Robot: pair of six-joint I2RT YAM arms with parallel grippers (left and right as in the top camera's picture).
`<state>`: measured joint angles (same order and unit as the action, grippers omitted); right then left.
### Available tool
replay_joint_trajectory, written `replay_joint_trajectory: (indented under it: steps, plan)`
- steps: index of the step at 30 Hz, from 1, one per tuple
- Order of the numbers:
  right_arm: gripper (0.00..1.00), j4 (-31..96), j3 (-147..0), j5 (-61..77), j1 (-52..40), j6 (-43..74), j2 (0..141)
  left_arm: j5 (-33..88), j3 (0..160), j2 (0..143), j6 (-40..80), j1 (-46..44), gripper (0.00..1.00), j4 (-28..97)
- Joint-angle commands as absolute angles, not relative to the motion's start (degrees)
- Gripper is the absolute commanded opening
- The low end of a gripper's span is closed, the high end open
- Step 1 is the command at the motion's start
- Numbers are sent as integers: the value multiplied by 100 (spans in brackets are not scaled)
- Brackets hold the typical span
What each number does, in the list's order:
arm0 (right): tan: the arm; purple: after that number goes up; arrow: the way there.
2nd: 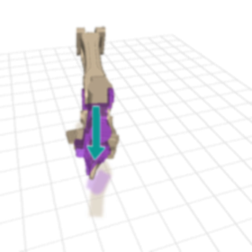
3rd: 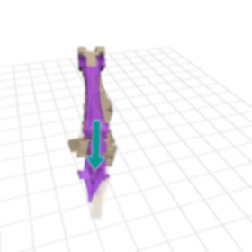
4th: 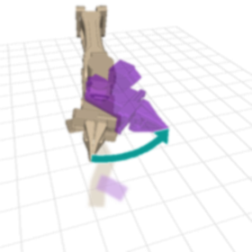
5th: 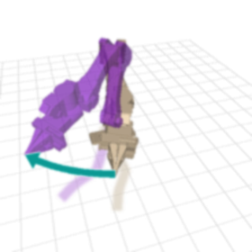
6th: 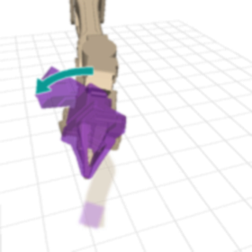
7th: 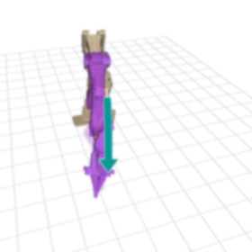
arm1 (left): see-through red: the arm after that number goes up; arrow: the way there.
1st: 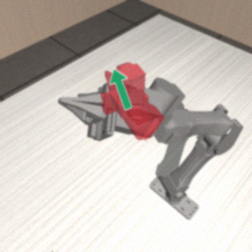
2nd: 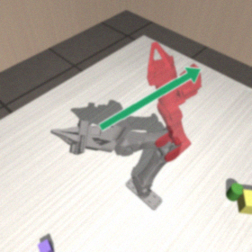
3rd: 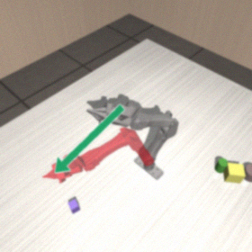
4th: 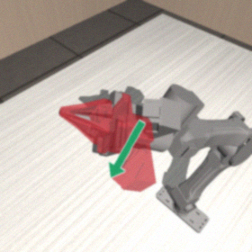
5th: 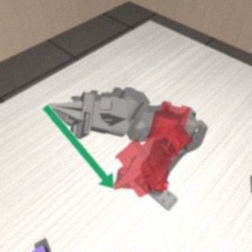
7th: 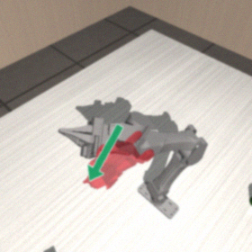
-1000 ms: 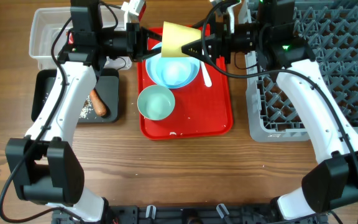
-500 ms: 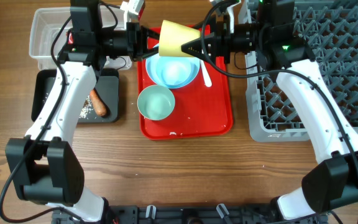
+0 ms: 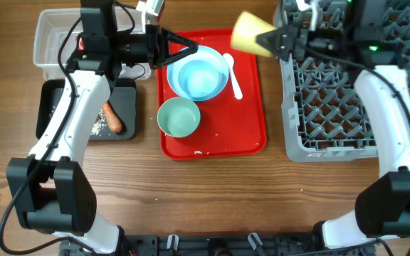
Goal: Sort waste into correct bins and load items into the dishwasher rack
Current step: 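Place the yellow cup upright in the dishwasher rack with the right gripper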
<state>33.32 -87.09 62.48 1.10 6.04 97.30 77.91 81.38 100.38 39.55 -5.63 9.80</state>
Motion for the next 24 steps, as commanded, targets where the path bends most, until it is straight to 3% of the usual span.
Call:
replay_joint_trajectory:
  steps: [1, 6, 13, 17, 24]
  plan:
    - [48, 4283, -8831, 4873, 475, 604, 9548, 7376, 8176, 9955, 3548, -563, 18, 1083]
    - [48, 6340, -9535, 2569, 698, 770, 9146, 6093, 8176, 9955, 2679, -563, 24, 2165]
    - [49, 7979, -9754, 947, 701, 1507, 9045, 3677, 8176, 9955, 2220, -563, 25, 3618]
    - [49, 8401, -9749, -58, 701, 1981, 9105, 2985, 8176, 9955, 1935, -563, 25, 3844]
    - [49, 8414, -9738, -86, 698, 1942, 9642, 2707, 8176, 9955, 1796, -563, 27, 3846]
